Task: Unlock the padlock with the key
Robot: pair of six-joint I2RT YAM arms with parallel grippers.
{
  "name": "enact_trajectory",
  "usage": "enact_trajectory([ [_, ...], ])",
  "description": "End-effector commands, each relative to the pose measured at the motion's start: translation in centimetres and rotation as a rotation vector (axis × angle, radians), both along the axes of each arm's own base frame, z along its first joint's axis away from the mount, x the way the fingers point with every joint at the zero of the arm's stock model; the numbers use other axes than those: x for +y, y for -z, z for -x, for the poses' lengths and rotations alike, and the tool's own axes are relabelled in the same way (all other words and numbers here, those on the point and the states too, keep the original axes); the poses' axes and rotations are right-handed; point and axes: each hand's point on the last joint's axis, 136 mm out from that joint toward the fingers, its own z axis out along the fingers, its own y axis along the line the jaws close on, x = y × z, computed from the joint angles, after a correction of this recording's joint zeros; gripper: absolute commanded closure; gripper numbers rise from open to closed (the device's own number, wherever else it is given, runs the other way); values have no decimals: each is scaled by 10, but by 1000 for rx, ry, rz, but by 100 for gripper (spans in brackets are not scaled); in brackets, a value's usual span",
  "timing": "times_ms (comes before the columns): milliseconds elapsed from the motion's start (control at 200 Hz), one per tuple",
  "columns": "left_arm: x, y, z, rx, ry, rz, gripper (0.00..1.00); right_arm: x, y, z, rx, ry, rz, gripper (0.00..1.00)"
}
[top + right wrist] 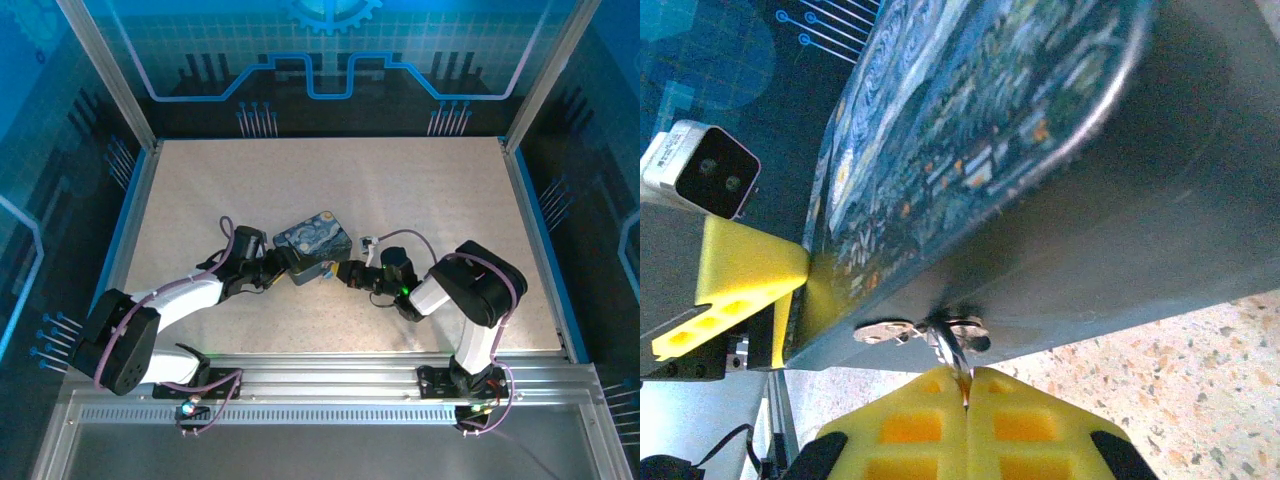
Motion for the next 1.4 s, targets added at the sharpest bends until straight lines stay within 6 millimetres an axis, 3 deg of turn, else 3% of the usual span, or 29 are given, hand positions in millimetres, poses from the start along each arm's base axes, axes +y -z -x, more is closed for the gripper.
enact_trajectory([
  [0, 13, 30, 31, 130, 0, -70, 38, -7, -10, -4, -34, 30, -7, 99],
  [330, 9, 10, 23, 88, 7, -60, 35, -18, -12, 3, -46, 23, 48, 99],
  [625, 12, -15, 16, 15, 28, -95, 32, -21, -31, 19, -76, -49, 106, 98],
  [980, 33, -60, 14, -141, 52, -214, 25, -28, -56, 54, -46, -177, 206, 98],
  [1206, 47, -89, 20, -230, 79, -275, 18, -34, -60, 90, 87, -307, 274, 97],
  [1396, 53, -98, 32, -257, 86, -273, 11, -45, -56, 114, 189, -346, 352, 97],
])
